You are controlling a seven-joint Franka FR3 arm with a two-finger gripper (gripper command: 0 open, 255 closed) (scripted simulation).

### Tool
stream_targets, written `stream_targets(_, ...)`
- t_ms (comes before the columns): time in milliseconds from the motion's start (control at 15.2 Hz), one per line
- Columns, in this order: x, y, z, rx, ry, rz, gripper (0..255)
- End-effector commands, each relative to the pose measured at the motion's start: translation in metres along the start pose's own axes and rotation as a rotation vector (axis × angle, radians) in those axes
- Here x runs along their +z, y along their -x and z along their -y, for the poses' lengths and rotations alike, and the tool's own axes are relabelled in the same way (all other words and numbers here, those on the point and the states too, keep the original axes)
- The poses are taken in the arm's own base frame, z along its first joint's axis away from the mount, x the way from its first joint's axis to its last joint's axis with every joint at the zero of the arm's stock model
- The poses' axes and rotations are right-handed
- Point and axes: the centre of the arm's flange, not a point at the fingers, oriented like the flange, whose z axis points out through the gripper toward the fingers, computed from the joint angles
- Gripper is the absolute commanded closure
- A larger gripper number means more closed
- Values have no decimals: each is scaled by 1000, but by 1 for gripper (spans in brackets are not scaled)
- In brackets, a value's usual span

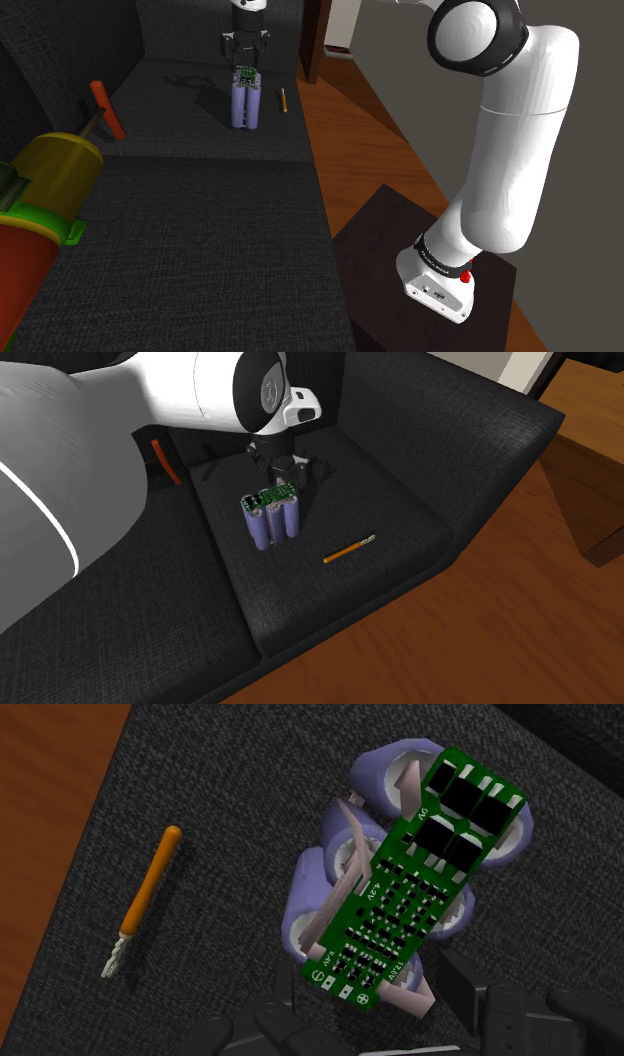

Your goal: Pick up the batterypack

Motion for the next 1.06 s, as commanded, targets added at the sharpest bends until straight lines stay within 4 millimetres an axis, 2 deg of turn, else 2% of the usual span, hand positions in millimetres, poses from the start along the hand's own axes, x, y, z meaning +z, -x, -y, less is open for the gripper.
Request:
stream_targets(0,-6,-1,0,-1,1,4,255)
stream_targets(858,-74,-10,-1,-1,1,4,255)
stream_targets(990,-75,-10,-1,-1,1,4,255)
